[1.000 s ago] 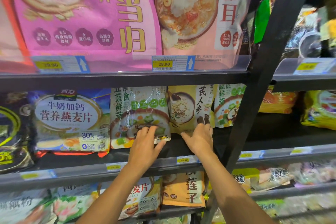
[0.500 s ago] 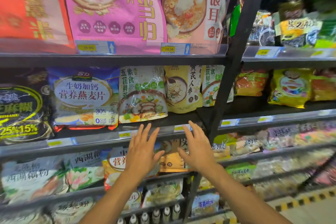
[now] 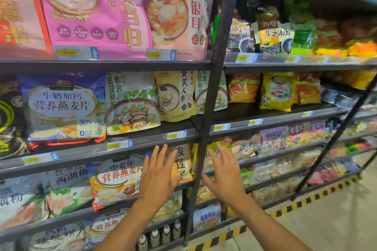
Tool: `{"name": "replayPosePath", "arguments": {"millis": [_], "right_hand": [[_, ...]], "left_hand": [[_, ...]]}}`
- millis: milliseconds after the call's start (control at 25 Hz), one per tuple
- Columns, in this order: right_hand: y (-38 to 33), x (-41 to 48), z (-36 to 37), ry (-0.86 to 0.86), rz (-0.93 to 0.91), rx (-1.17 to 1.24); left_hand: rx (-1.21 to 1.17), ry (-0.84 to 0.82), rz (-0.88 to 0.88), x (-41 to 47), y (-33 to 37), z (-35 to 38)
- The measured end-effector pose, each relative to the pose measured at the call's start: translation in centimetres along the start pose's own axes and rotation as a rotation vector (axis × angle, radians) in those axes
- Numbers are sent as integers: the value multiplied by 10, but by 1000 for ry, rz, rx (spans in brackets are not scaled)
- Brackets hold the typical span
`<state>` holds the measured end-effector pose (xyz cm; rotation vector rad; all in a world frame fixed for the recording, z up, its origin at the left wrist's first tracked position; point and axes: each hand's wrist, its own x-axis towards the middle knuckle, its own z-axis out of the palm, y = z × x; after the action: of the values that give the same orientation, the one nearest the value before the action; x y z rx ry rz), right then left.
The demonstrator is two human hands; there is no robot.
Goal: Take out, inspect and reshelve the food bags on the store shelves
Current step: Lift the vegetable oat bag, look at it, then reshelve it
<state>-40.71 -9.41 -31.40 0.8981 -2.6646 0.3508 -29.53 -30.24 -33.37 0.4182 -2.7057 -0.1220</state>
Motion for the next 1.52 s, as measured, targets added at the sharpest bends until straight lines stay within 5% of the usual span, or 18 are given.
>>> {"name": "replayPosePath", "arguments": {"millis": [720, 1080, 1520], "right_hand": [[264, -10, -61, 115, 9, 57], [300, 72, -32, 101, 17, 141], [304, 222, 9, 40, -27, 299]], "left_hand": [[-23, 74, 23, 58, 263, 31], [30, 67, -57, 141, 278, 55], [-174, 75, -267, 283, 237, 87]]}}
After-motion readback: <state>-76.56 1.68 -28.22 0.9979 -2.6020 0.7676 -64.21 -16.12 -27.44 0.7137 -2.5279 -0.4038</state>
